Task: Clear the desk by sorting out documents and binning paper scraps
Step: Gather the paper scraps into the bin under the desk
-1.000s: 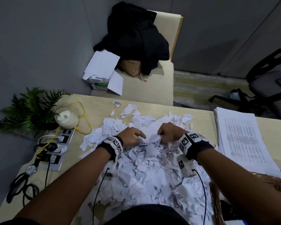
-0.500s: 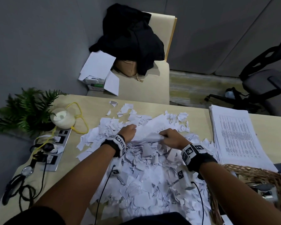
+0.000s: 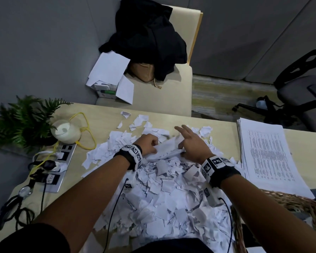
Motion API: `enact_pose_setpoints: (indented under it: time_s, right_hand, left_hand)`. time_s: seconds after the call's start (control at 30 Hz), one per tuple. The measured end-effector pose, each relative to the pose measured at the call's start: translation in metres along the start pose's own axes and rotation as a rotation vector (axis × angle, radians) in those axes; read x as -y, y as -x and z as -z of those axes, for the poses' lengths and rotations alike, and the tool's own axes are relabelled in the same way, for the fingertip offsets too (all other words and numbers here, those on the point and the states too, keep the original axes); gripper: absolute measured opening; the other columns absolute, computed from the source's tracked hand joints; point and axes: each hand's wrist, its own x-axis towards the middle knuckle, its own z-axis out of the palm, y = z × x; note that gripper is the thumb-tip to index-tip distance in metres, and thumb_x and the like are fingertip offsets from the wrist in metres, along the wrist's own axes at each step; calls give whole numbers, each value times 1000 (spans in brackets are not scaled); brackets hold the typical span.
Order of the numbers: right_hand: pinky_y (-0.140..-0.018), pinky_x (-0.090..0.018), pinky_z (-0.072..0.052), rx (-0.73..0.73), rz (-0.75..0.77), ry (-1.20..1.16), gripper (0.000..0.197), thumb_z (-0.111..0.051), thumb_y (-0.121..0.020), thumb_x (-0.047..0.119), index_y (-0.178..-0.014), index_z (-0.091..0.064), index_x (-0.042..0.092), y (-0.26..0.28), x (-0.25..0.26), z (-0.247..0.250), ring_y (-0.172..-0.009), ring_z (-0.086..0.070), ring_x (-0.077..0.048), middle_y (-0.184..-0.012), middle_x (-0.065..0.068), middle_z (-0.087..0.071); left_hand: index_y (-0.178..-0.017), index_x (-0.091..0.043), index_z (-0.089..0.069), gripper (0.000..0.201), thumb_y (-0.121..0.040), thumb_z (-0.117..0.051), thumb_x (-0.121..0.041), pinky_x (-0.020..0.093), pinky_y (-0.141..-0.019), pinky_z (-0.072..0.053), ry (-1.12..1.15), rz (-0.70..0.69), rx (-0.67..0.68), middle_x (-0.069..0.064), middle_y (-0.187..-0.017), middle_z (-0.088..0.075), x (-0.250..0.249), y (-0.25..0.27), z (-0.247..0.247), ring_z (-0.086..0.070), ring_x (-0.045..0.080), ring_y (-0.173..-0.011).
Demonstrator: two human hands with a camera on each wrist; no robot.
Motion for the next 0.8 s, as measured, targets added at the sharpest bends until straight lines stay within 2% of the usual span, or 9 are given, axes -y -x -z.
enact_pose_setpoints:
  time_s: [0.1, 0.2, 0.23, 0.3, 0.37, 0.47, 0.6, 0.7, 0.8]
  right_hand:
    - [-116, -42, -18, 49, 106, 126, 13, -69, -75, 15, -82, -78, 22, -8, -1, 5, -150, -4, -26, -163, -2, -9]
    - [-112, -42, -26, 151, 144, 166, 18, -67, -74, 21, -89, -76, 24, -11, 2, 1, -140, -35, -26, -146, -6, -48]
    - [-104, -37, -35, 167, 131, 181, 19, -63, -76, 22, -90, -75, 24, -11, 4, -1, -124, -52, -26, -125, -4, -64]
    - [-76, -27, -40, 129, 59, 171, 16, -58, -79, 22, -85, -73, 20, -9, 9, -3, -89, -65, -25, -90, -2, -71]
    - [-67, -27, -39, 79, 7, 153, 12, -58, -80, 18, -78, -70, 17, -6, 14, -4, -75, -63, -28, -80, -6, -68]
    - [-62, -32, -46, 6, 31, 172, 8, -67, -70, 10, -65, -67, 16, 2, 14, -10, -60, -59, -28, -67, -6, -65]
    - [-60, -31, -52, -103, 44, 133, 28, -49, -71, 24, -68, -75, 16, 9, 12, -12, -60, -62, -27, -66, -2, -68]
    - [-62, -29, -50, -131, 11, 146, 13, -65, -69, 13, -73, -76, 16, 10, 12, -3, -64, -66, -27, -72, -2, -71]
    - [-66, -30, -49, -71, -44, 79, 12, -68, -77, 14, -86, -73, 19, 12, 11, 6, -78, -66, -28, -86, -2, -73]
  left_hand:
    - [-60, -23, -54, 33, -70, -78, -3, 29, -68, -49, 48, -105, 29, -3, -69, -61, -3, 12, 3, -57, 16, -68]
    - [-58, -18, -59, 27, -68, -80, -3, 32, -78, -55, 145, -147, 34, 1, -84, -72, -2, 22, 1, -67, 10, -83]
    - [-59, -17, -60, 25, -68, -79, -3, 30, -80, -54, 156, -150, 23, 3, -96, -72, -1, 25, -2, -65, 5, -88]
    - [-62, -13, -63, 19, -70, -78, -6, 27, -87, -47, 129, -161, -27, 1, -119, -66, 2, 28, -7, -60, 4, -101]
    - [-65, -10, -67, 13, -71, -79, -9, 29, -96, -43, 101, -166, -59, -1, -127, -62, 3, 31, -9, -55, 11, -116]
    - [-63, -13, -63, 17, -73, -77, -11, 29, -99, -40, 141, -129, -66, -1, -124, -65, 0, 33, -8, -55, 12, -119]
    - [-64, -20, -54, 26, -75, -77, -12, 27, -95, -42, 233, -124, -113, 3, -119, -68, -5, 33, -4, -59, 15, -114]
    - [-68, -14, -56, 25, -76, -79, -6, 28, -90, -50, 449, -93, -56, 12, -103, -71, -5, 33, -1, -65, 12, -104]
    - [-84, -16, -56, 27, -76, -80, -7, 27, -83, -46, 479, -37, 68, 4, -93, -66, -5, 33, 1, -62, 9, -93]
